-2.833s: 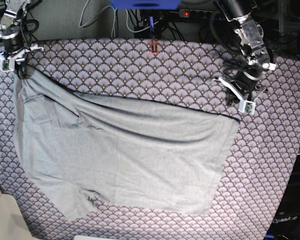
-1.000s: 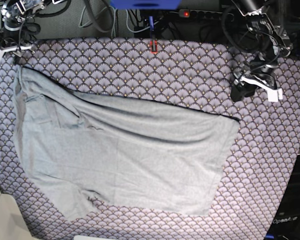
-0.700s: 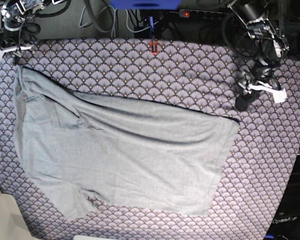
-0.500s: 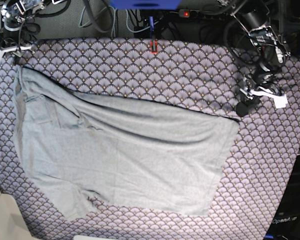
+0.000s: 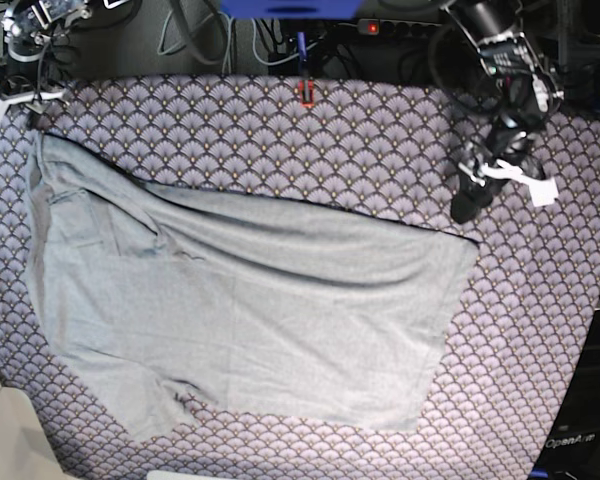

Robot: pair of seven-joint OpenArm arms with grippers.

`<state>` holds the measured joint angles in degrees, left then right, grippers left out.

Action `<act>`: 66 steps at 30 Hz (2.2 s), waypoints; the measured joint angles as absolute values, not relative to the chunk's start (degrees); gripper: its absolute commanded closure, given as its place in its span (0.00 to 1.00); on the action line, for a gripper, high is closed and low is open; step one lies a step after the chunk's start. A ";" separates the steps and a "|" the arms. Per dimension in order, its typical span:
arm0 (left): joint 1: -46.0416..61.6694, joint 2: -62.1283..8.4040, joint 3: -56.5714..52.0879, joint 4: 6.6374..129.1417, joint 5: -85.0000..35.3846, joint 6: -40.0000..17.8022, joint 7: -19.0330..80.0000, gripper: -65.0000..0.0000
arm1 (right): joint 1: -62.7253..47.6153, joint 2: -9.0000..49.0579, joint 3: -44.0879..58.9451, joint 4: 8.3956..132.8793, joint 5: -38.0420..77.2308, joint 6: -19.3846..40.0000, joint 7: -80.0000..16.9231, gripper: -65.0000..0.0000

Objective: Fold the T-shirt properly

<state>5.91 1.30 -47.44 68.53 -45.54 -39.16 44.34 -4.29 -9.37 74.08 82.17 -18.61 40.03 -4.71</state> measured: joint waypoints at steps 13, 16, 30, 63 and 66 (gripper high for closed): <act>11.53 -5.26 -49.93 69.80 -57.84 -38.54 56.21 0.44 | -4.01 -9.37 73.43 82.17 -18.70 39.86 -4.73 0.44; 9.74 -5.02 -50.19 71.55 -58.59 -35.53 58.17 0.44 | -4.01 -9.37 72.23 82.13 -18.72 39.79 -4.78 0.44; 3.70 0.16 -50.15 79.99 -59.31 -29.04 61.19 0.44 | -3.99 -9.39 72.03 82.13 -18.68 39.81 -4.73 0.44; -5.61 2.55 -50.52 66.63 -51.22 -28.45 52.21 0.44 | -3.99 -9.37 70.81 82.13 -18.85 39.79 -4.73 0.44; -4.34 2.57 -50.48 66.65 -51.88 -28.56 51.88 0.44 | -3.99 -9.37 70.81 82.13 -18.85 39.79 -4.73 0.44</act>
<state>-4.34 2.57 -50.48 66.65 -51.88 -28.56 51.88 -3.99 -9.37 70.81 82.13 -18.85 39.79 -4.73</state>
